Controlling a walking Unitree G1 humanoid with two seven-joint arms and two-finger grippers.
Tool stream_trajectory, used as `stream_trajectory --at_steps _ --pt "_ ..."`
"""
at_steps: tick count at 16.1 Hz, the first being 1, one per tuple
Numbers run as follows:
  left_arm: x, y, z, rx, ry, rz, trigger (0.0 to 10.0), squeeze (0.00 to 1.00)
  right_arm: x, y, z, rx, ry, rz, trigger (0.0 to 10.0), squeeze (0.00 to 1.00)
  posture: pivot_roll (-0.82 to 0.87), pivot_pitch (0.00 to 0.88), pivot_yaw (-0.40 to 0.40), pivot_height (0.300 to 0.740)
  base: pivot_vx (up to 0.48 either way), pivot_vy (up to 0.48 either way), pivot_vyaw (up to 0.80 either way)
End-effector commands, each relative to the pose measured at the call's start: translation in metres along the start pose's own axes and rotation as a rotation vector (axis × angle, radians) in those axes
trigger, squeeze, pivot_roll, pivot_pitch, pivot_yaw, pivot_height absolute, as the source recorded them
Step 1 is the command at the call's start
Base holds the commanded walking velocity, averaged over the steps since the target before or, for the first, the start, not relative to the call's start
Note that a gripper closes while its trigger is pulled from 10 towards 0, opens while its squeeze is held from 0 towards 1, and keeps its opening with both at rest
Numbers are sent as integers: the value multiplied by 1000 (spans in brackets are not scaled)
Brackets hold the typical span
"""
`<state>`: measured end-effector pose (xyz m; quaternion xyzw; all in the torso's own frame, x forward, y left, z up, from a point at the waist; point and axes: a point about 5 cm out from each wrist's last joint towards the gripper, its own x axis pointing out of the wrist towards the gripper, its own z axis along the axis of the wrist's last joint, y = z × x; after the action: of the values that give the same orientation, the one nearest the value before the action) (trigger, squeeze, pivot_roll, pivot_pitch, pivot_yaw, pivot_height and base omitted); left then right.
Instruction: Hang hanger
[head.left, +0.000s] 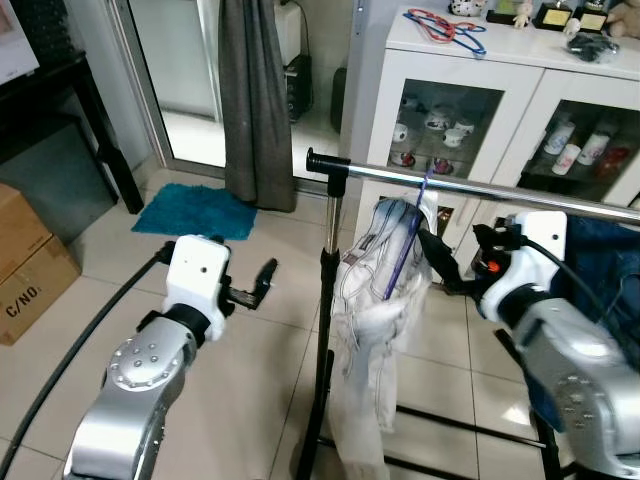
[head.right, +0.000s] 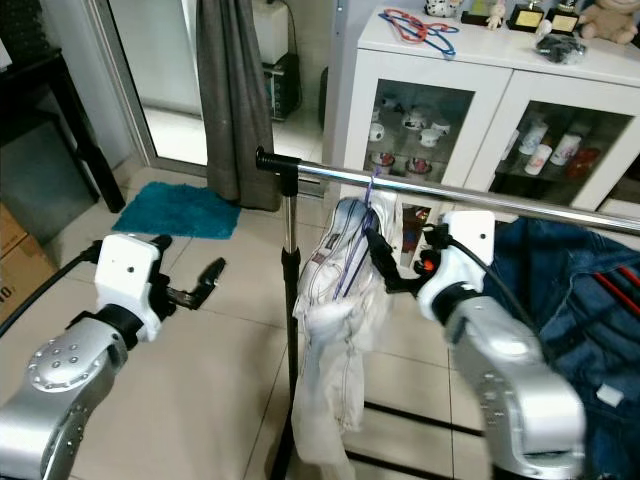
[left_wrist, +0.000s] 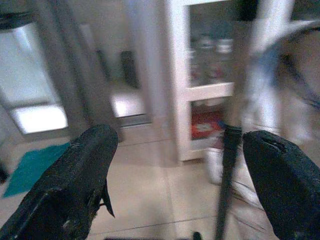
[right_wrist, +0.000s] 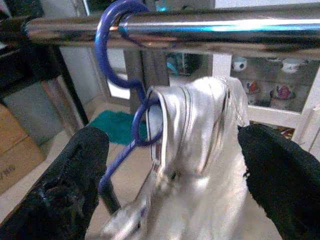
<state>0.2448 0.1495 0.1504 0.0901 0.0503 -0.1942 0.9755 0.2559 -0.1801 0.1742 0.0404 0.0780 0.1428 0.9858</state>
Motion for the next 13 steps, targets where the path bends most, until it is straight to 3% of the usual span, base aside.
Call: stream_trajectory --at_steps 1,5,7,9,10,13 --pt "1 -6 3 28 -5 -67 10000 0 -8 3 10 -8 -8 86 10000 0 -58 0 -7 740 0 0 0" --pt "3 -8 -2 45 11 -85 10000 0 -8 12 9 -28 24 142 10000 0 -68 0 0 740 0 0 0" --pt "3 -13 -4 78 12 -124 10000 0 0 27 -2 -41 99 155 10000 0 -67 0 -4 740 0 0 0" --pt "2 -14 -5 93 19 -161 10000 0 10 27 1 -24 133 127 10000 0 -68 0 -7 740 0 0 0" --pt "2 -15 -6 104 27 -190 10000 0 14 25 4 -16 143 114 10000 1000 -70 0 -9 740 0 0 0" --pt "-4 -19 -13 148 69 -251 10000 0 24 30 18 -38 125 115 10000 1000 -72 0 -19 740 0 0 0"
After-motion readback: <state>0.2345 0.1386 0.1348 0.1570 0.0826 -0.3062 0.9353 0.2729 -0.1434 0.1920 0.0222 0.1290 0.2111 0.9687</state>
